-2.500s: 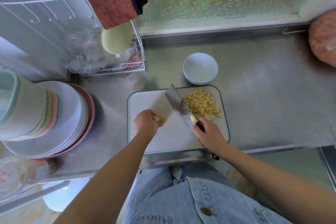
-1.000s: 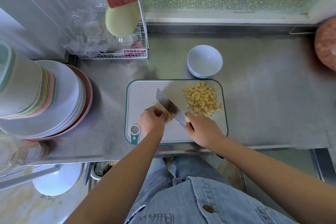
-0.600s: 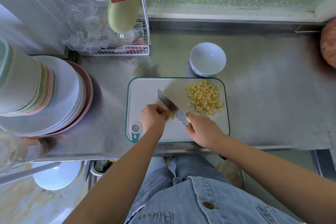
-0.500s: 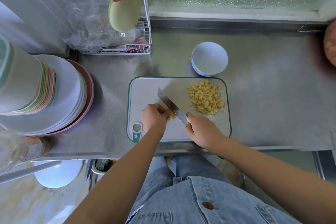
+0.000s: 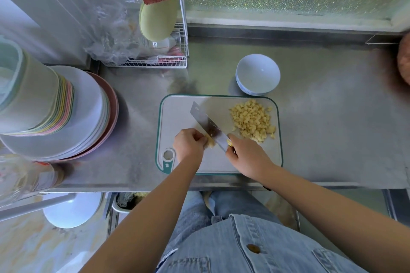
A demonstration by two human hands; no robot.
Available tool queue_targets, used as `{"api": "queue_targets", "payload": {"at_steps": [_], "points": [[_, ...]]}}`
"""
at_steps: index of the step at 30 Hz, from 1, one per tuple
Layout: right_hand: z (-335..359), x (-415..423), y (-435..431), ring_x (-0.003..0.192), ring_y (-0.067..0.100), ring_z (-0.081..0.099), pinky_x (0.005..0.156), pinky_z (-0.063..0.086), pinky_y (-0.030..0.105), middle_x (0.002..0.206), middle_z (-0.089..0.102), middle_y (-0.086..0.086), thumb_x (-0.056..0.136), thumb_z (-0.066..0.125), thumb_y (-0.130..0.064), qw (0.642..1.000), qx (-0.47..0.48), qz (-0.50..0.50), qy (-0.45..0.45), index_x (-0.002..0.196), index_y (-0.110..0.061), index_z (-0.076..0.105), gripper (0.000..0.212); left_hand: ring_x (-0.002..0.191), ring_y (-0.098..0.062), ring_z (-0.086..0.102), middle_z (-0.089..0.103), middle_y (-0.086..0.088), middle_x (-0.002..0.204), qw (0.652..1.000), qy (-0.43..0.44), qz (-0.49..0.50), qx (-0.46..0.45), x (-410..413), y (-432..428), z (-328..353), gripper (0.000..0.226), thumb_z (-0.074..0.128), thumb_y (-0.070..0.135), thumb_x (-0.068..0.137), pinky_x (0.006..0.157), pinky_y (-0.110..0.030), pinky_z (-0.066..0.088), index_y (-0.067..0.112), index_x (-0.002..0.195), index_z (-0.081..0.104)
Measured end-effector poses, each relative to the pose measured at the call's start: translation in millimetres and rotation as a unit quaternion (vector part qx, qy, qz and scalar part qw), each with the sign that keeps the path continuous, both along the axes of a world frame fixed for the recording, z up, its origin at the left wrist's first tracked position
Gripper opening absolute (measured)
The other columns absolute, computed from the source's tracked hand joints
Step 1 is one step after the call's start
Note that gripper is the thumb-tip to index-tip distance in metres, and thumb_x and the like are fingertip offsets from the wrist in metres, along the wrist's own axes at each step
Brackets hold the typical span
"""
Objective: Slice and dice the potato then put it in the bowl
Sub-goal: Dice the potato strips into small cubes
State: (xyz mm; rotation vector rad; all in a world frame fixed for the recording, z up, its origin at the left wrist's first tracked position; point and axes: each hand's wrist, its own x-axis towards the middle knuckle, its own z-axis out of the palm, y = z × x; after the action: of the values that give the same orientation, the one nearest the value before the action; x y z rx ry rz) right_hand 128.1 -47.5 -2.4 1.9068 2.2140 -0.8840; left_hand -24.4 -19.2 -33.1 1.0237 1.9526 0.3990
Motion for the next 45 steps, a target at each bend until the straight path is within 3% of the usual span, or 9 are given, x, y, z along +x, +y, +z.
{"api": "queue_targets", "payload": {"at_steps": [6,10,13,20,27,31,34,40,45], "points": [[7,2,-3,0.057,0.025,0.041,0.052,0.030,0.032,0.059,0.035,-0.001,0.092,0.038,-0.014,0.999,-0.026,0.023,-0.014,0.097,-0.015,0.042,0.007,0.055,-0.009,0.052,0.065,0.001,0.066,1.000,0.005,-0.001,0.007,0,-1,0,0.018,0.072,0.011,0.082,0.045,-0.015,0.031,0.016,0.065,0.067],[8,1,-3,0.051,0.013,0.028,0.046,0.020,0.028,0.059,0.031,-0.002,0.092,0.038,-0.013,0.999,-0.044,0.025,-0.015,0.088,-0.016,0.029,0.010,0.053,-0.008,0.051,0.065,0.001,0.064,1.000,0.006,-0.001,-0.002,0,1,0,0.016,0.070,0.006,0.081,0.044,-0.015,0.031,0.014,0.066,0.068],[3,-5,-4,0.055,0.018,0.034,0.046,0.020,0.026,0.060,0.033,-0.002,0.093,0.037,-0.014,0.999,-0.035,0.027,-0.018,0.091,-0.014,0.036,0.003,0.053,-0.009,0.052,0.065,-0.001,0.065,1.000,0.006,0.000,-0.008,1,2,-1,0.017,0.067,0.004,0.081,0.044,-0.015,0.032,0.013,0.067,0.069],[-11,-7,-12,0.065,0.030,0.053,0.056,0.032,0.031,0.068,0.048,0.004,0.094,0.040,-0.017,1.000,-0.001,-0.005,-0.016,0.110,-0.008,0.049,0.019,0.055,-0.008,0.054,0.065,0.001,0.067,1.000,0.012,-0.003,-0.005,1,3,-3,0.017,0.068,0.008,0.085,0.049,-0.016,0.039,0.016,0.069,0.069],[-8,-12,1,0.063,0.025,0.044,0.057,0.033,0.029,0.061,0.034,-0.003,0.093,0.037,-0.013,0.999,-0.013,0.021,-0.027,0.099,-0.011,0.044,0.009,0.054,-0.013,0.055,0.066,-0.001,0.064,1.000,0.016,0.000,-0.005,2,2,0,0.020,0.065,0.003,0.081,0.046,-0.017,0.038,0.013,0.065,0.070],[-7,-9,-1,0.061,0.026,0.044,0.055,0.032,0.031,0.060,0.036,-0.001,0.094,0.038,-0.013,1.000,-0.002,0.007,-0.016,0.102,-0.010,0.045,0.012,0.054,-0.013,0.054,0.066,-0.002,0.064,1.000,0.019,0.000,0.001,2,0,2,0.022,0.065,0.000,0.079,0.045,-0.017,0.036,0.014,0.061,0.068],[-6,-5,-3,0.059,0.027,0.045,0.050,0.027,0.032,0.059,0.038,0.000,0.094,0.039,-0.014,1.000,0.001,-0.005,0.010,0.092,-0.013,0.040,0.002,0.058,-0.014,0.056,0.067,0.000,0.066,1.000,0.021,0.003,0.008,2,-2,2,0.021,0.066,0.002,0.079,0.046,-0.017,0.034,0.015,0.063,0.070],[2,2,-4,0.063,0.030,0.054,0.053,0.037,0.036,0.068,0.056,0.011,0.094,0.038,-0.016,1.000,0.014,0.009,0.012,0.111,-0.008,0.047,0.020,0.065,-0.011,0.058,0.070,-0.001,0.076,1.000,0.015,0.015,0.023,3,-6,4,0.012,0.068,0.007,0.084,0.064,-0.023,0.052,0.014,0.076,0.073],[5,4,-4,0.062,0.028,0.046,0.045,0.020,0.029,0.065,0.043,0.002,0.096,0.036,-0.016,0.998,0.012,0.057,-0.019,0.112,-0.010,0.045,0.019,0.072,-0.019,0.062,0.070,-0.004,0.079,0.999,0.037,0.027,0.021,4,-4,4,0.006,0.071,0.006,0.081,0.072,-0.029,0.055,0.012,0.080,0.073]]}}
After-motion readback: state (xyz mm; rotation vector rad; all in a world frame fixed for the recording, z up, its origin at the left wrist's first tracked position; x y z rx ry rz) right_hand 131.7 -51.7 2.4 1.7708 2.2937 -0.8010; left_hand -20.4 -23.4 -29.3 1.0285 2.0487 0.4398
